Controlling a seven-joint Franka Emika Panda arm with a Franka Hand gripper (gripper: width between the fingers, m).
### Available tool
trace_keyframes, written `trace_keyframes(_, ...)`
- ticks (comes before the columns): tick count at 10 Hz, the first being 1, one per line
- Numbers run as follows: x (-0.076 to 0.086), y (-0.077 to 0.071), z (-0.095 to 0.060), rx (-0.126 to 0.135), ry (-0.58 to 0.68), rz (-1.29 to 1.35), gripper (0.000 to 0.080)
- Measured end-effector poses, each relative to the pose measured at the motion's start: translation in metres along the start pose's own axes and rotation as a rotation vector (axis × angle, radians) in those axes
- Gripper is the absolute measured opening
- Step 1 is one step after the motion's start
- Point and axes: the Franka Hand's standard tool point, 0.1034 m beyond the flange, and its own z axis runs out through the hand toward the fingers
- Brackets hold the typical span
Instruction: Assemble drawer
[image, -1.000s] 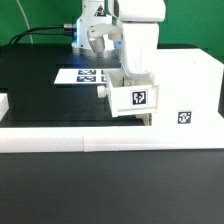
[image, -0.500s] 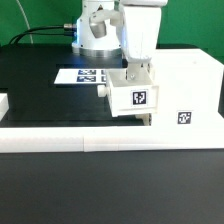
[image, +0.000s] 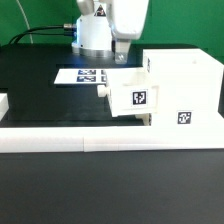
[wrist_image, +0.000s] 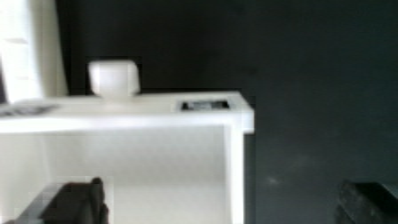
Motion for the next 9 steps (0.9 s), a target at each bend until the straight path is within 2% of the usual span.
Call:
trace_keyframes(1,-0.011,-0.001,0.000,0.001,-0.001,-0.001,0.0649)
trace_keyframes(3,-0.012,-0.001,0.002,0.004,0.002,0.002,0.0649)
trace_keyframes(5,-0.024,-0.003,0.007,0.010,0.048,-0.033,0.0649)
trace_keyframes(6,-0.032,-0.005,0.019,0.023,0.106,-0.036,0.0649)
trace_keyframes(9,-0.039,-0.002,0.046,0.037,0.231,-0.048,0.0649)
